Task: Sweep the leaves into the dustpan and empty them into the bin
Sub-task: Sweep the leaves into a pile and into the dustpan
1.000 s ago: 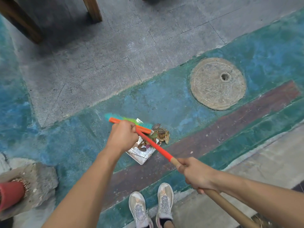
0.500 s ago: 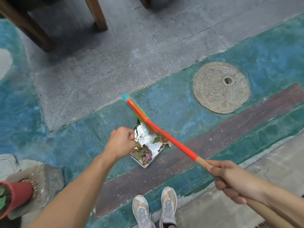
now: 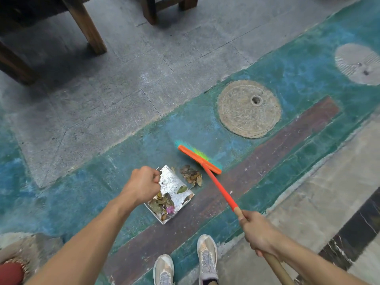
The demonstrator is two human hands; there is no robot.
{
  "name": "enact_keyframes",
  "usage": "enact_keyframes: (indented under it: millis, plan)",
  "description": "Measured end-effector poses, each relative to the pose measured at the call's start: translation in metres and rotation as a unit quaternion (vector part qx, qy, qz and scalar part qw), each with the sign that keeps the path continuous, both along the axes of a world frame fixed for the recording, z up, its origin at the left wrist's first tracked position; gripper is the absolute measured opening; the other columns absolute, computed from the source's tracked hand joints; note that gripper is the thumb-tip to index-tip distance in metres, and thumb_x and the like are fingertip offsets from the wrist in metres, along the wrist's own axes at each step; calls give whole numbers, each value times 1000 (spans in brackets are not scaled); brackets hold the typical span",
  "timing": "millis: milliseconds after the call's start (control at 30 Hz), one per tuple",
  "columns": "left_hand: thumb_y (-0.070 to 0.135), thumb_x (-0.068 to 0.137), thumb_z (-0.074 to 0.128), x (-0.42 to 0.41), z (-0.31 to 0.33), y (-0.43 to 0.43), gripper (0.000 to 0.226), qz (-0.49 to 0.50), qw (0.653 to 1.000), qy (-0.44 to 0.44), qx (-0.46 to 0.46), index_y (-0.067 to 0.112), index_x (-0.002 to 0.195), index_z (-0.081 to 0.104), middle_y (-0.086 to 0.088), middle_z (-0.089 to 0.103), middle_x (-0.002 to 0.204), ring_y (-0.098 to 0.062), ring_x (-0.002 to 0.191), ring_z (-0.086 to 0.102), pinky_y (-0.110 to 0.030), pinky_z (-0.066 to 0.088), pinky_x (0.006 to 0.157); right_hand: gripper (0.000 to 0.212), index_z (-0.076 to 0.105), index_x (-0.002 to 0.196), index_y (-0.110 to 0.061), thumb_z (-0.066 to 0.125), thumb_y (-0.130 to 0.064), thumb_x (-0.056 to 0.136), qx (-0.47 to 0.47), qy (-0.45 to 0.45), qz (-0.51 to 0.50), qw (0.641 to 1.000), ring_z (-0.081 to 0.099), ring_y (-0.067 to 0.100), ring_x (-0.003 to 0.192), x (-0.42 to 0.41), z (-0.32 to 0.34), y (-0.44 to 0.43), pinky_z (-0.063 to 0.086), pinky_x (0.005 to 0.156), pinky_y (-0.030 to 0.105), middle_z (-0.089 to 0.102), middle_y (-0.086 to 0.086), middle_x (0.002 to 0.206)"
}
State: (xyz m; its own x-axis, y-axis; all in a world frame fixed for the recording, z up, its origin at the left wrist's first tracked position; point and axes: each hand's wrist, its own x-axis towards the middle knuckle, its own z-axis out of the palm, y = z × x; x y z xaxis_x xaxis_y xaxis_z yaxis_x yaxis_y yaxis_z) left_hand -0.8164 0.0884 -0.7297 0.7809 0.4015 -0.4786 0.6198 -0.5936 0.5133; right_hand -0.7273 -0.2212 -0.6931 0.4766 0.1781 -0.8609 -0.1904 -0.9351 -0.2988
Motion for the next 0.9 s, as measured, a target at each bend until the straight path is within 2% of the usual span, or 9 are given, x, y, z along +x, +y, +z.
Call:
enact_keyframes:
  millis: [167, 233, 300, 467, 600, 667, 733, 800, 900]
  plan:
    - [-6, 65, 39, 6, -2, 3, 31, -15, 1000, 3, 14, 18, 52, 24, -4, 21, 56, -22, 63, 18, -32, 20, 54, 32, 62, 111, -18, 39, -38, 102, 37, 85, -107, 990, 35, 10, 31, -77, 3, 12, 33, 31, 22, 39, -3, 50]
    - [-5, 65, 40, 10, -4, 3, 32, -15, 1000, -3, 10, 18, 51, 24, -4, 21, 55, -22, 63, 19, -34, 22, 55, 26, 60, 107, -27, 42, -44, 101, 60, 122, -177, 975, 30, 11, 33, -92, 9, 14, 28, 31, 19, 34, -2, 50]
    - [-5, 64, 39, 14, -3, 4, 32, -17, 1000, -7, 9, 18, 50, 23, -3, 20, 54, -21, 63, 18, -34, 23, 56, 17, 56, 111, -34, 42, -38, 103, 76, 156, -240, 955, 28, 11, 33, -98, 16, 12, 26, 30, 16, 35, 0, 51]
    - [-5, 64, 39, 8, -6, 5, 30, -11, 1000, -11, 6, 17, 49, 27, -6, 21, 55, -22, 64, 18, -32, 24, 58, 32, 58, 117, -32, 37, -15, 101, 102, 161, -315, 930, 30, 11, 31, -74, 22, -11, 26, 29, 12, 44, 0, 48]
    - [-5, 66, 42, 2, -9, 8, 29, -7, 1000, -12, 20, 16, 51, 31, -6, 22, 54, -22, 62, 18, -31, 26, 55, 23, 57, 112, -35, 37, -28, 102, 91, 58, -188, 976, 36, 13, 31, -41, 6, 3, 34, 30, 20, 45, -4, 47]
    - [-4, 66, 43, 4, -10, 10, 30, -4, 1000, -10, 28, 16, 49, 30, -2, 22, 51, -22, 60, 19, -31, 29, 55, 23, 57, 107, -28, 36, -34, 101, 52, -19, -48, 997, 44, 18, 33, -27, -14, 18, 40, 30, 26, 49, 0, 57]
    - [-3, 66, 43, 5, -12, 10, 30, -2, 999, -10, 32, 15, 48, 29, -1, 22, 50, -22, 60, 19, -30, 30, 57, 24, 53, 110, -27, 33, -36, 101, 9, -63, 55, 996, 51, 21, 37, -20, -31, 31, 41, 30, 25, 57, 7, 74]
    - [-3, 66, 43, 5, -13, 8, 29, 1, 999, -9, 35, 15, 48, 28, -1, 22, 51, -22, 60, 19, -30, 28, 56, 28, 53, 110, -23, 31, -36, 101, -8, -52, 102, 993, 52, 20, 42, -27, -41, 38, 44, 33, 27, 58, 10, 81]
    - [-4, 66, 43, 6, -12, 7, 29, 1, 999, 0, 50, 15, 47, 31, 0, 24, 47, -21, 55, 21, -30, 28, 51, 32, 56, 110, -20, 31, -39, 101, 6, 12, 108, 994, 49, 17, 38, -57, -37, 25, 48, 39, 30, 53, 3, 71]
